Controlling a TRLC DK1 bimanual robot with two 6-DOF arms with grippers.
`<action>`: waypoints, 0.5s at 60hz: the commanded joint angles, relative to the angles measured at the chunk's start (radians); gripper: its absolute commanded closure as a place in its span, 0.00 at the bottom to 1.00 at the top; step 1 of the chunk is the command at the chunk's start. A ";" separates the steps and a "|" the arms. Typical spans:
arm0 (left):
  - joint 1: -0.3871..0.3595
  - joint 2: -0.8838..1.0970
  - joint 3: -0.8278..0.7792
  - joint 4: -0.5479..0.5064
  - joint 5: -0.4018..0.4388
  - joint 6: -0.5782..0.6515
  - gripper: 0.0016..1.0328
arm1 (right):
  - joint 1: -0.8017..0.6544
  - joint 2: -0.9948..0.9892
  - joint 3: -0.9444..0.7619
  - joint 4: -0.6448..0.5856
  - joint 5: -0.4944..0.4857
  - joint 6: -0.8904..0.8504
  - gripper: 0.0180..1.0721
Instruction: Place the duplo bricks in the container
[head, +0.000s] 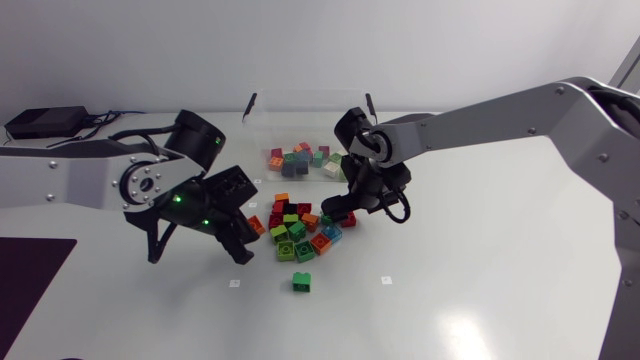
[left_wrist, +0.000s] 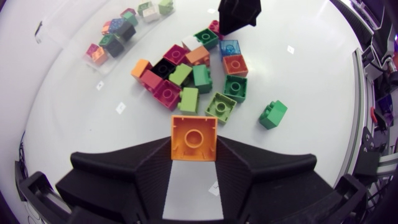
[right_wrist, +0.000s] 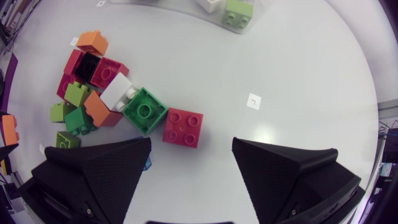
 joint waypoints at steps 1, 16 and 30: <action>0.031 -0.045 0.038 -0.008 0.005 0.004 0.76 | 0.010 0.047 0.040 -0.030 0.016 0.040 0.12; 0.076 -0.094 0.082 0.000 0.020 -0.005 0.76 | 0.003 0.101 0.106 -0.056 0.024 0.052 0.19; 0.116 -0.121 0.133 0.041 0.057 -0.048 0.76 | 0.001 0.139 0.137 -0.075 0.024 0.060 0.30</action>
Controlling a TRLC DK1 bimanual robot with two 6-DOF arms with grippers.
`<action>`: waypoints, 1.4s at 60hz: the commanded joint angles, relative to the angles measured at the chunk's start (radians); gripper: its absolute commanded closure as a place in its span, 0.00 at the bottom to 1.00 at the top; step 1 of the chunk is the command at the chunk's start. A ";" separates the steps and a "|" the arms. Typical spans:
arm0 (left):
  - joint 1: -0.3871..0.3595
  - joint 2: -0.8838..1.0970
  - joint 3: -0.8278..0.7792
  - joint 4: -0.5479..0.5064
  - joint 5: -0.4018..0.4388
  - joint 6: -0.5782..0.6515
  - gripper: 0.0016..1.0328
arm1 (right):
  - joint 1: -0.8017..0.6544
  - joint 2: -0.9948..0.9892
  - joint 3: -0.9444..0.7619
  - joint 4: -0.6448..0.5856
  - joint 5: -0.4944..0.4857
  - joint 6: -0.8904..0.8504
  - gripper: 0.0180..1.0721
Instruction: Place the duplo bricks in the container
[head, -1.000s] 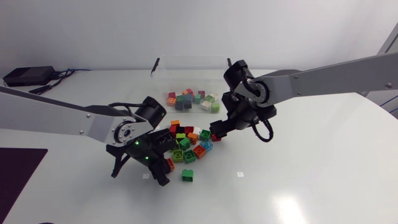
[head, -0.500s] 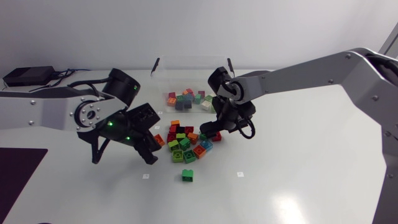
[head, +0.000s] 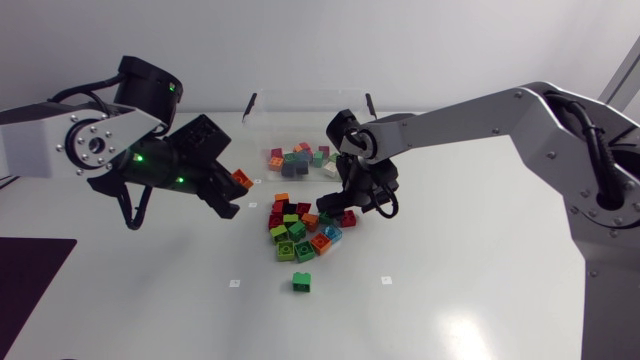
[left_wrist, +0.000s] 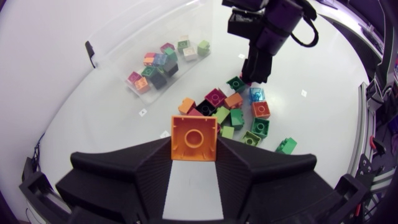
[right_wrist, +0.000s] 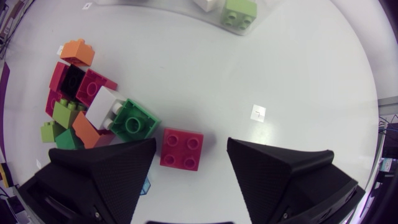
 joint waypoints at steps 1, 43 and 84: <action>0.015 -0.027 0.051 0.024 0.018 -0.036 0.76 | -0.002 0.035 0.019 -0.023 0.003 0.028 0.31; 0.035 0.125 0.244 0.199 0.032 -0.141 0.76 | -0.024 -0.020 -0.036 -0.006 0.011 0.019 0.74; 0.041 0.508 0.603 0.302 0.030 -0.210 0.74 | -0.094 -0.278 -0.022 -0.027 -0.018 -0.027 0.74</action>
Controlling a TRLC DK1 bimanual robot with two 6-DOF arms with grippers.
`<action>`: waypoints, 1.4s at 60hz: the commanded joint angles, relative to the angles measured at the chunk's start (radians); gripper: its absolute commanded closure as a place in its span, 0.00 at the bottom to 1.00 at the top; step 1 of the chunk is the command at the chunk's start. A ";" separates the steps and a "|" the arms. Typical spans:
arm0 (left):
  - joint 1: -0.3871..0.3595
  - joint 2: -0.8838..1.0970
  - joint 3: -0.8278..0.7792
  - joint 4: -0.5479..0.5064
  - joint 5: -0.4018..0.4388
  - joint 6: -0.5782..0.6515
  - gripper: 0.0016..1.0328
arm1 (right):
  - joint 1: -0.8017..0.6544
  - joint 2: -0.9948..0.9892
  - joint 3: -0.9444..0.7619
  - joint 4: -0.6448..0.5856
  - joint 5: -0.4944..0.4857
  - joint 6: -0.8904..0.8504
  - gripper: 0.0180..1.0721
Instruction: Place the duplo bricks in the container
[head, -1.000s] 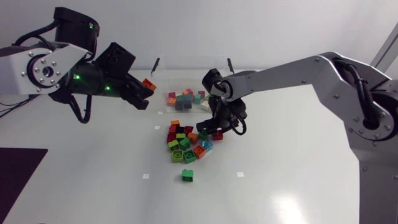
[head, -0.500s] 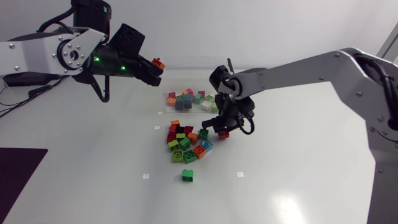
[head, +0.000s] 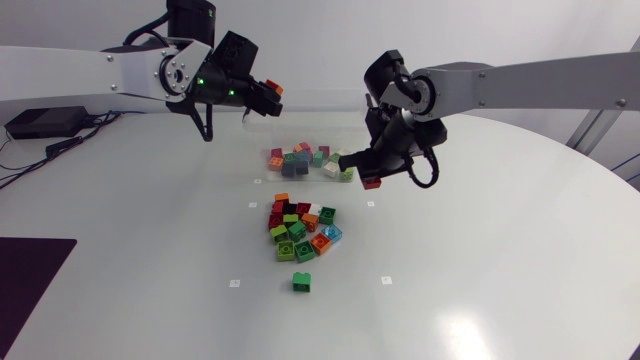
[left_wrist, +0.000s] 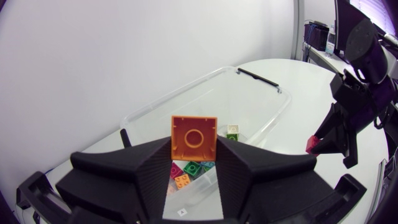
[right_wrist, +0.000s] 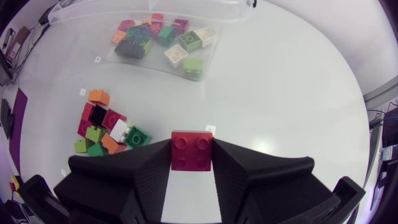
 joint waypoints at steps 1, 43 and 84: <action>0.008 0.069 0.068 0.018 0.004 -0.038 0.74 | -0.012 -0.028 0.029 -0.014 -0.009 -0.015 0.74; 0.003 -0.118 -0.119 -0.062 0.003 0.116 0.05 | -0.020 0.017 0.339 -0.031 -0.041 -0.012 0.74; -0.026 -0.370 -0.527 -0.143 0.020 0.377 0.05 | 0.011 0.233 0.564 0.090 -0.035 -0.017 0.74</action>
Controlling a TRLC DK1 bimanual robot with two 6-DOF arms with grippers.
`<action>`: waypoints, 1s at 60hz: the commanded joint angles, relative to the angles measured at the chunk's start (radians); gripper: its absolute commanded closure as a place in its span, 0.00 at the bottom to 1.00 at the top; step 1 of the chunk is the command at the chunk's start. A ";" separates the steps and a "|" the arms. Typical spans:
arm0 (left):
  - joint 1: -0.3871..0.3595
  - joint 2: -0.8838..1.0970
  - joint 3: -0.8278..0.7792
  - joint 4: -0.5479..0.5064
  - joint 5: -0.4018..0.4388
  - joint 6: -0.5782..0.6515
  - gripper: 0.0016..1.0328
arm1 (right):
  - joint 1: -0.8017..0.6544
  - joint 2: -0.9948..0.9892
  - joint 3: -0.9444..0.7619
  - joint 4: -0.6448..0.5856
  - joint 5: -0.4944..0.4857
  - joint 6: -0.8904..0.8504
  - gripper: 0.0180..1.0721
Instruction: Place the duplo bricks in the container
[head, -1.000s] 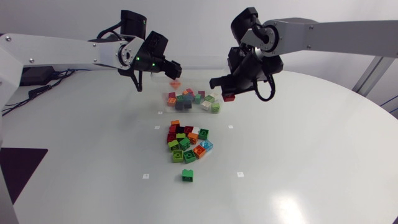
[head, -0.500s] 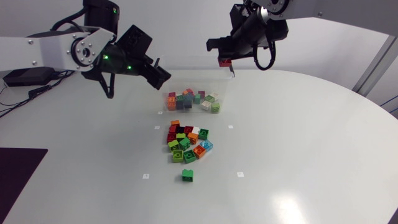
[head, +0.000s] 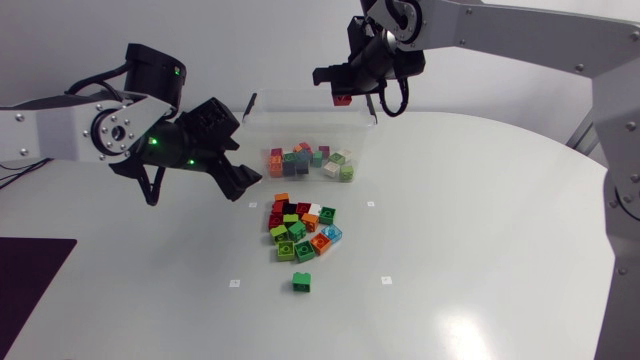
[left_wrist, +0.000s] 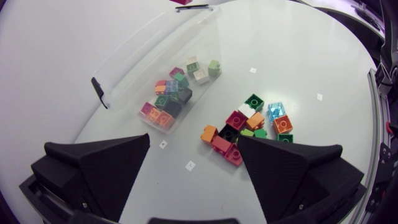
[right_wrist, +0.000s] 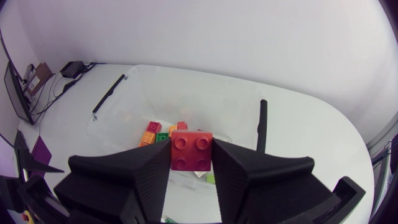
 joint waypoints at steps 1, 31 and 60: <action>-0.017 -0.019 -0.049 -0.007 0.012 0.045 0.05 | 0.007 0.057 0.051 0.012 0.002 -0.005 0.74; -0.034 0.030 -0.169 -0.001 0.082 0.200 0.05 | -0.010 0.175 0.220 -0.031 0.005 -0.030 0.15; -0.080 0.131 -0.250 0.076 0.096 0.279 0.07 | -0.004 -0.271 -0.337 0.093 -0.024 -0.064 0.13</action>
